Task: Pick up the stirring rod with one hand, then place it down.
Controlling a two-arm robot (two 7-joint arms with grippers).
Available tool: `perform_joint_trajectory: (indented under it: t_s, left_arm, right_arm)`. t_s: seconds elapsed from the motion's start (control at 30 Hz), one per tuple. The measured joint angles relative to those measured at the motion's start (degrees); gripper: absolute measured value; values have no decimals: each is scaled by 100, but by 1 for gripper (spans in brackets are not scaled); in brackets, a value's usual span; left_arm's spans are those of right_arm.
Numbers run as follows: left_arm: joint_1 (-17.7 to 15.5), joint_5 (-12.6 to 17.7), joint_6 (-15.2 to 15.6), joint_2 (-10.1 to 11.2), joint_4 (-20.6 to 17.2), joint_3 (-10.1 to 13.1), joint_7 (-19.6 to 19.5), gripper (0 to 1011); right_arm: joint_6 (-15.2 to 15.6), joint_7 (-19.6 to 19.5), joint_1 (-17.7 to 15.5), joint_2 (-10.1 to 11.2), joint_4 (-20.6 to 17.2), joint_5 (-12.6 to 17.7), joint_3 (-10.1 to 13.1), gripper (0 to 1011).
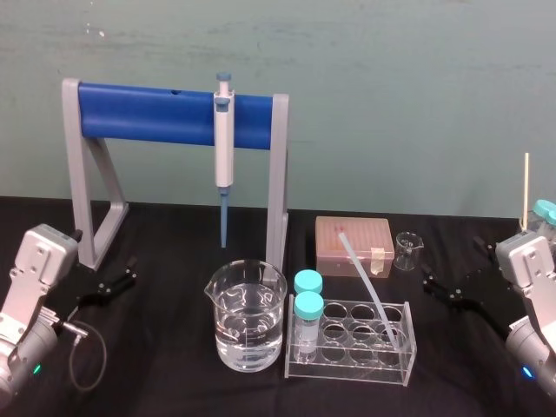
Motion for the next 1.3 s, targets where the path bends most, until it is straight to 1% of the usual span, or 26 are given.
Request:
perform_joint_trajectory:
  t_s: [0.77,0.87,0.97,1.07,1.17,1.27,1.3]
  left_arm:
    - [0,0,0,0,0,0,0,1000]
    - [0,0,0,0,0,0,0,1000]
    - [0,0,0,0,0,0,0,1000]
    - [0,0,0,0,0,0,0,1001]
    - [0,0,0,0,0,0,0,1000]
    - [0,0,0,0,0,0,0,1000]
    - [0,0,0,0,0,0,0,1000]
  right_arm:
    - [-17,6,-12,-1,-9,-12,11,1003]
    - [-147,11,-74,-1,-98,-61,52,1003]
    - [-433,12,-161,1,-260,-193,106,1003]
    - [-629,54,-202,12,-373,-275,118,1003]
    - [-921,153,-243,18,-514,-424,107,1003]
    - [-1107,257,-245,15,-555,-493,86,1003]
    - [-1227,339,-235,8,-563,-518,68,1003]
